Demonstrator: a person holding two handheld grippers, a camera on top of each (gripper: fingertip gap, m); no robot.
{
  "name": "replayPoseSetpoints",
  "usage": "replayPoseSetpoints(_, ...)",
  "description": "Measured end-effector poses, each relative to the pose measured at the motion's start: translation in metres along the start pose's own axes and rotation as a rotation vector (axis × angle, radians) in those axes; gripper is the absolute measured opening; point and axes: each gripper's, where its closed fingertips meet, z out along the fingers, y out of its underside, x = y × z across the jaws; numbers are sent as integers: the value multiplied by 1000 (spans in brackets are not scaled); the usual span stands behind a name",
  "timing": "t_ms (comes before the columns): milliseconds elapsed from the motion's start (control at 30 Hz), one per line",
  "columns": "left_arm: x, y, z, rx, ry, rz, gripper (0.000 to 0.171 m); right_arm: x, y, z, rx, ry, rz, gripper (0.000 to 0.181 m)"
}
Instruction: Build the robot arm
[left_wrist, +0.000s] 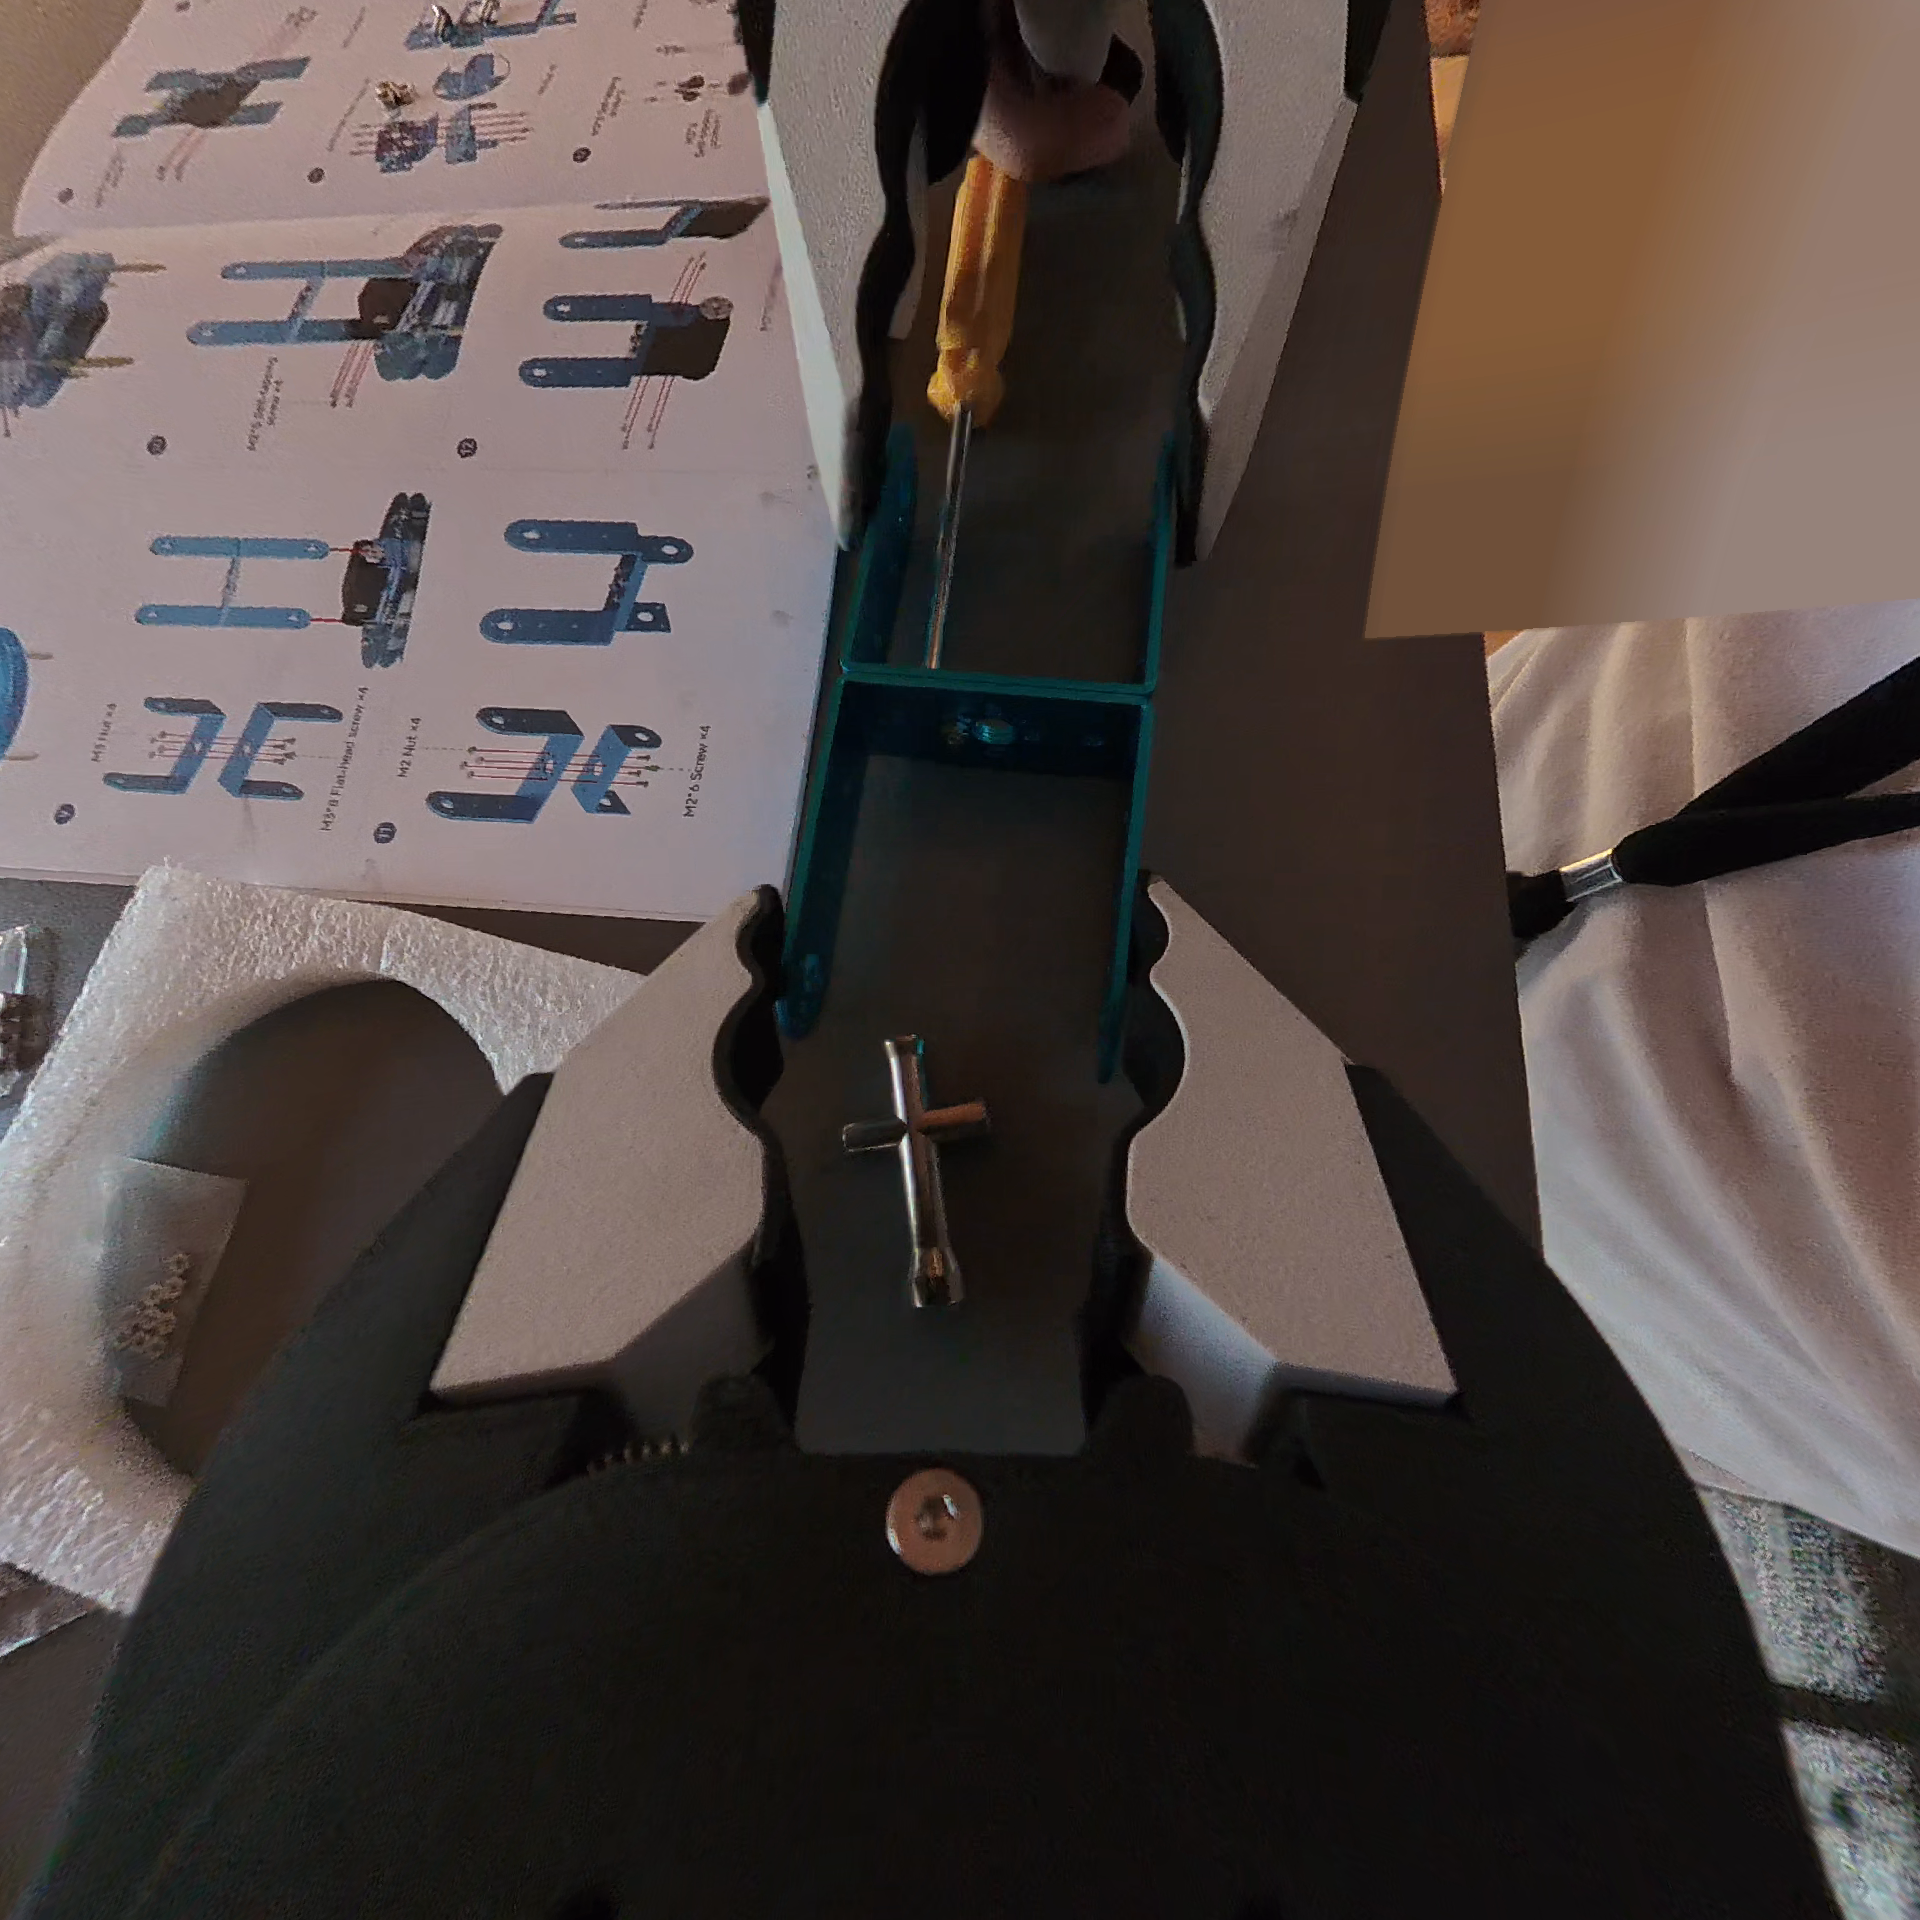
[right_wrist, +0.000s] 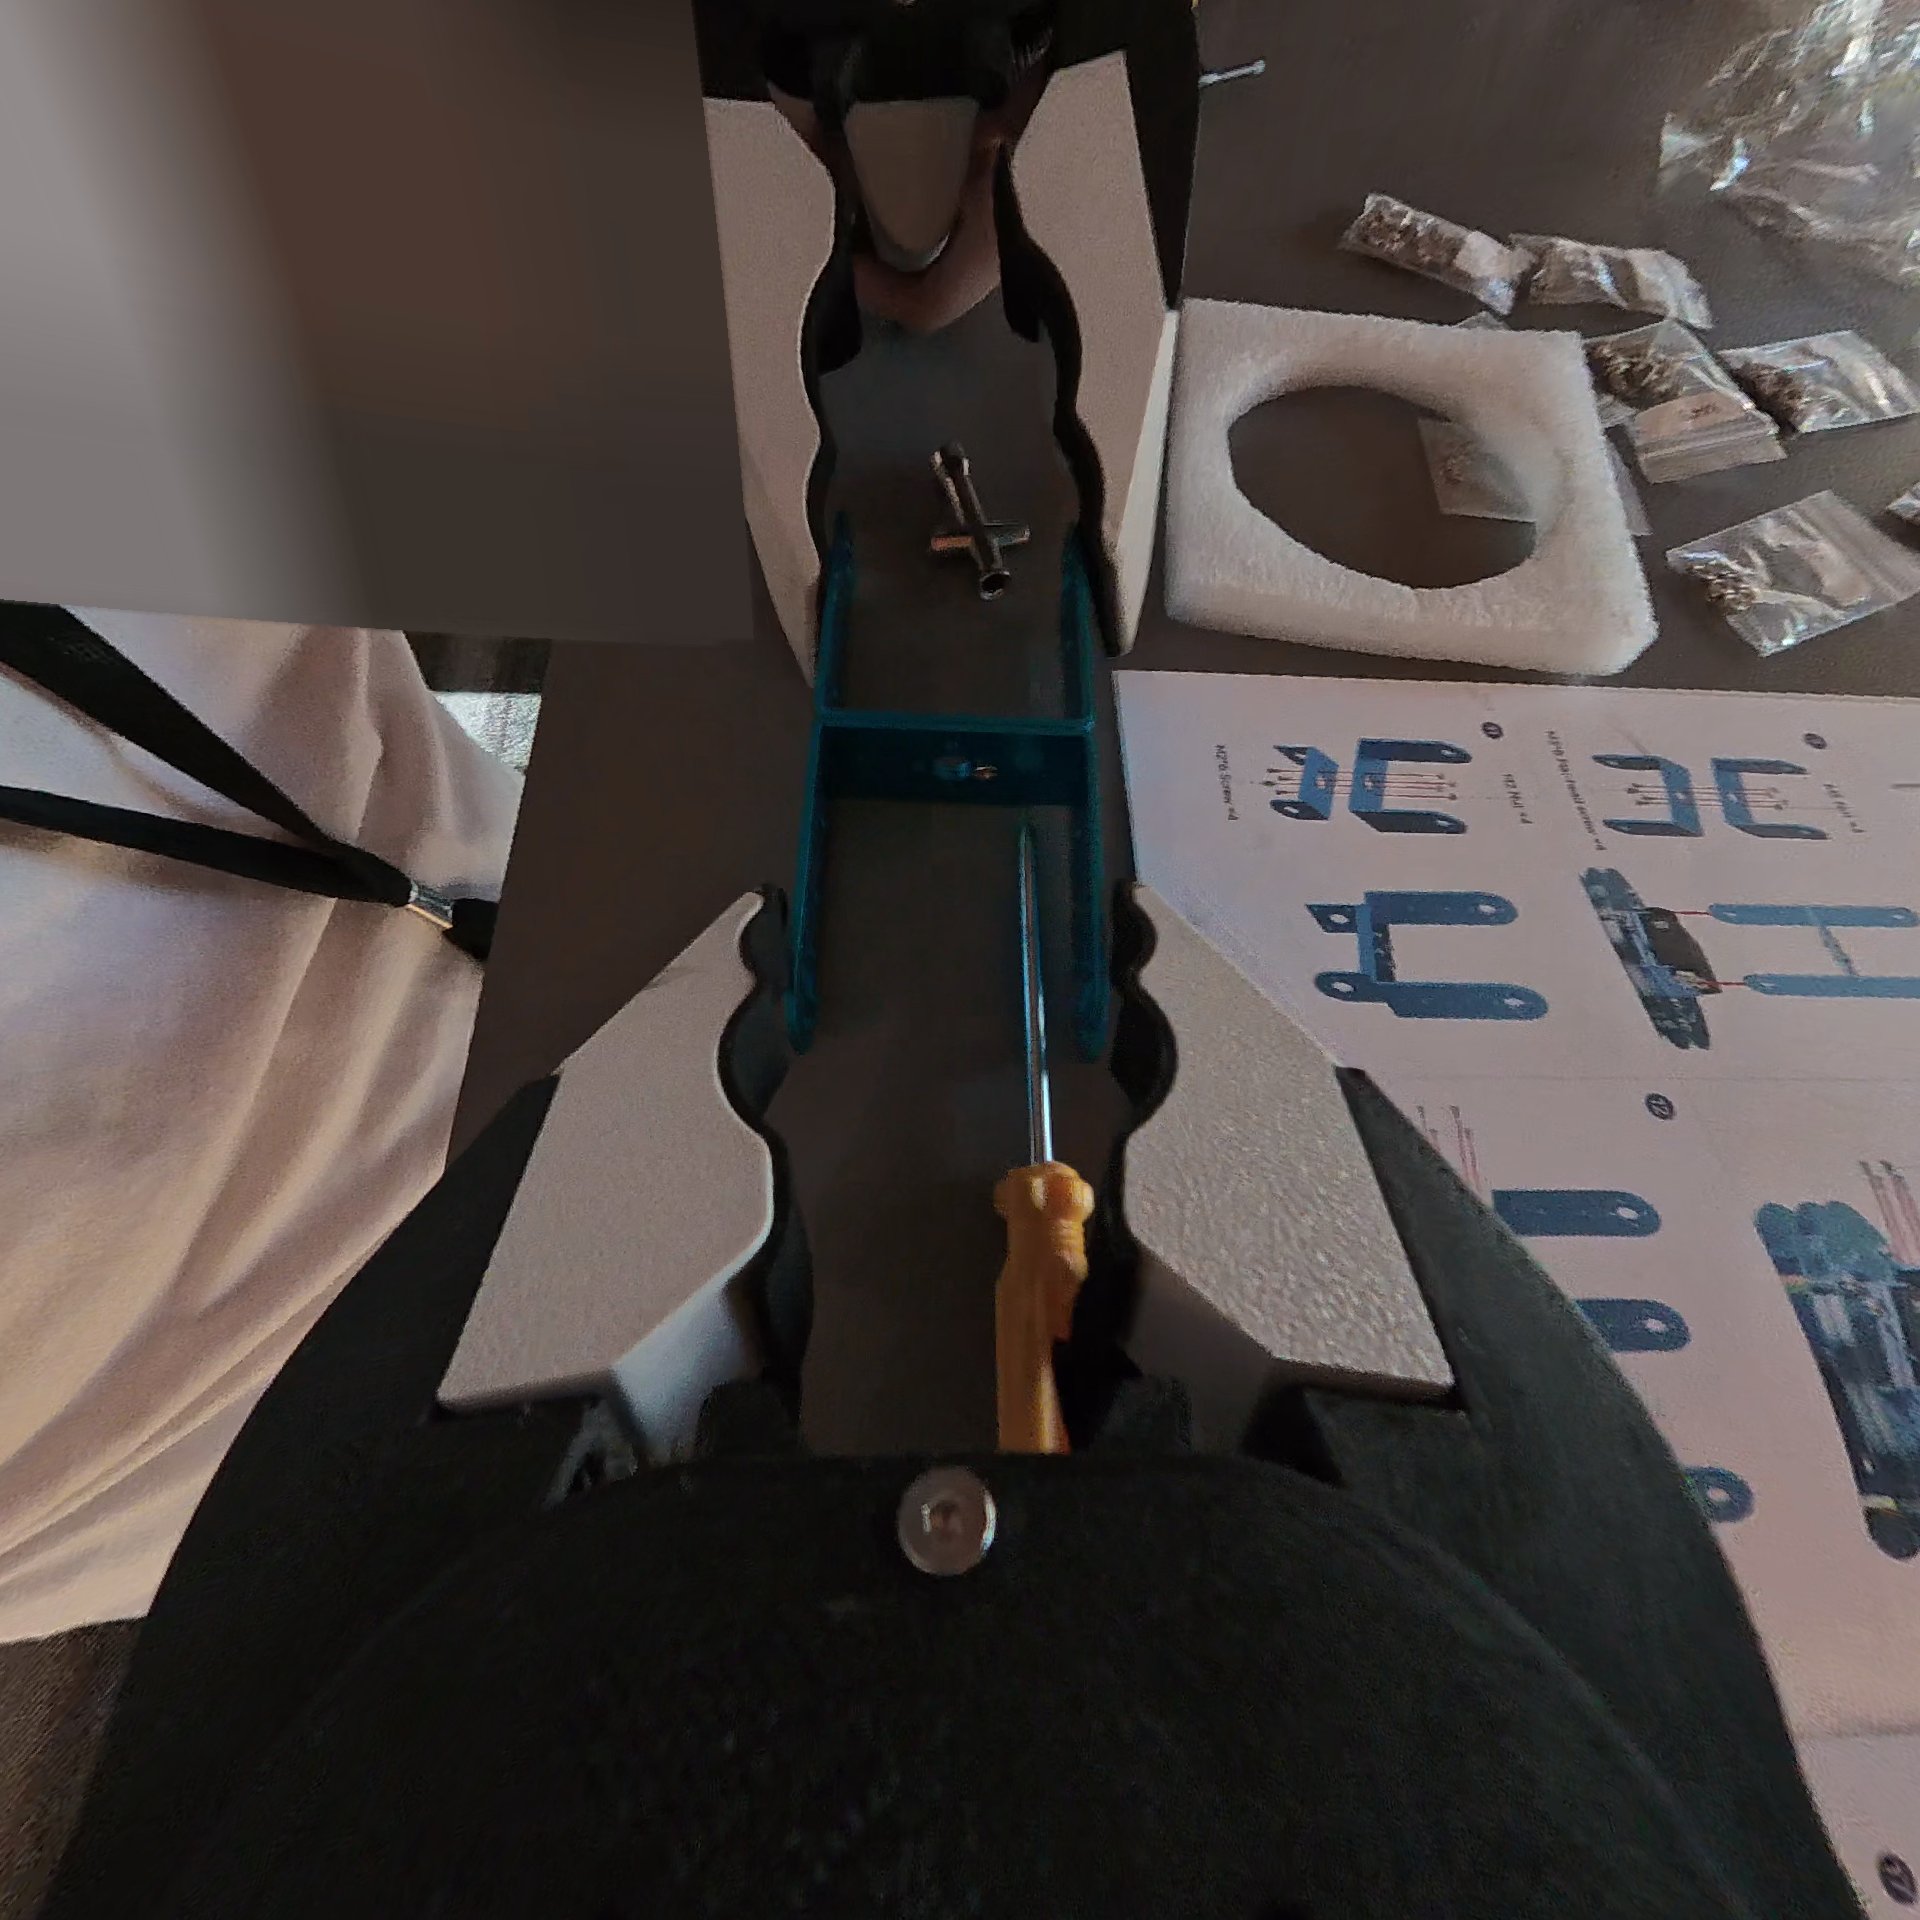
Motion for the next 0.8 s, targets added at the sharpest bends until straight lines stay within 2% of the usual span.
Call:
replayPoseSetpoints(200, 2, -13, -12, 53, -21, 19, 65, -3, 1, 3, -24, 18, -21, 63)
replayPoseSetpoints(533, 5, -9, -14, 43, -52, 80, 66, -4, 4, 6, -83, 105, -138, 64)
replayPoseSetpoints(633, 13, 2, -9, -20, -26, 56, 65, -8, -3, 2, -94, 54, -187, 63)
replayPoseSetpoints(700, 16, 4, -9, -11, -9, 28, 65, -7, -2, 2, -126, 11, -201, 64)
replayPoseSetpoints(800, 29, 4, -13, -12, 138, -66, 64, -9, 5, 4, -177, -90, -200, 65)
